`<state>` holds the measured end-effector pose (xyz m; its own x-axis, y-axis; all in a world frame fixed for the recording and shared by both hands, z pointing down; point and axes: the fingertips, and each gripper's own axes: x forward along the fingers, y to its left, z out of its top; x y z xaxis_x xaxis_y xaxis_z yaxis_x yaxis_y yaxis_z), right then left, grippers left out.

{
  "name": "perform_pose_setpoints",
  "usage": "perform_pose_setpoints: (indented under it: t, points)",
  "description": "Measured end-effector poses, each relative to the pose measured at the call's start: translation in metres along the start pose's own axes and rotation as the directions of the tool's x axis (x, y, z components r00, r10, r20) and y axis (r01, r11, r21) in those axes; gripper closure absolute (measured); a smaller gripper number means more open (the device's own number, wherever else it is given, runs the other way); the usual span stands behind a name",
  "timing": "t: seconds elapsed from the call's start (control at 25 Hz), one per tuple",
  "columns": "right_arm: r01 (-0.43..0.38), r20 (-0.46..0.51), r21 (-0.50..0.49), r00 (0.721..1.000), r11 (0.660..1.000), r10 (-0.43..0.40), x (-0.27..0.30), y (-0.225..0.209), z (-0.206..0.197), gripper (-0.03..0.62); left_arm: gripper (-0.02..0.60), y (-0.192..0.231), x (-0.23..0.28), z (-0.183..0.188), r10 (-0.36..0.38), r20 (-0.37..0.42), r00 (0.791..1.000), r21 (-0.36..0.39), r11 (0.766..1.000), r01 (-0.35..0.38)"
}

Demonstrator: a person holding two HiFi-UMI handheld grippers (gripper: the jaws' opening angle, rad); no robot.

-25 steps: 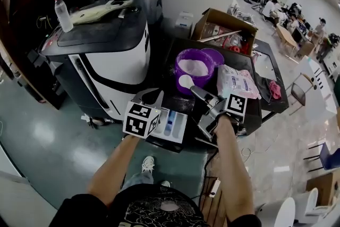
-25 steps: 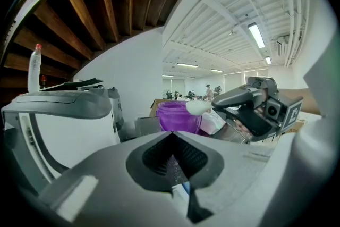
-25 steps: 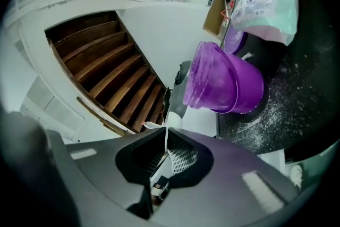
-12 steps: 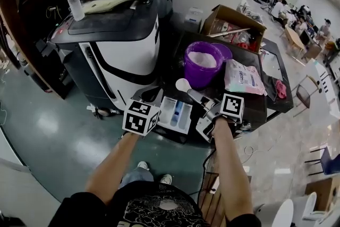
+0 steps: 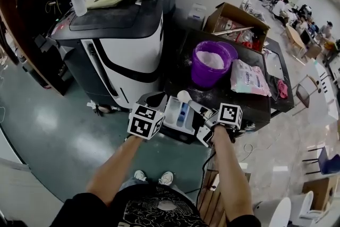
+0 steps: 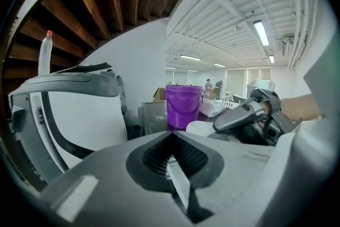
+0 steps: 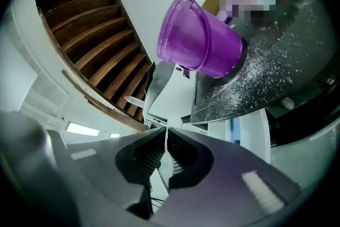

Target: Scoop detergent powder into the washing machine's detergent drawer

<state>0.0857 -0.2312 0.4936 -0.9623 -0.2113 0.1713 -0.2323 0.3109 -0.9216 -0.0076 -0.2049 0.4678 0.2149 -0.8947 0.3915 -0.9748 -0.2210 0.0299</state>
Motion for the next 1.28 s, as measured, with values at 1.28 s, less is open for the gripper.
perform_pose_setpoints:
  t: [1.28]
  points:
    - [0.320,-0.193,-0.481,0.869,0.816,-0.455,0.031,-0.076,-0.040,0.557,0.581,0.011,0.005,-0.042,-0.062,-0.066,0.996,-0.033,0.998,0.060]
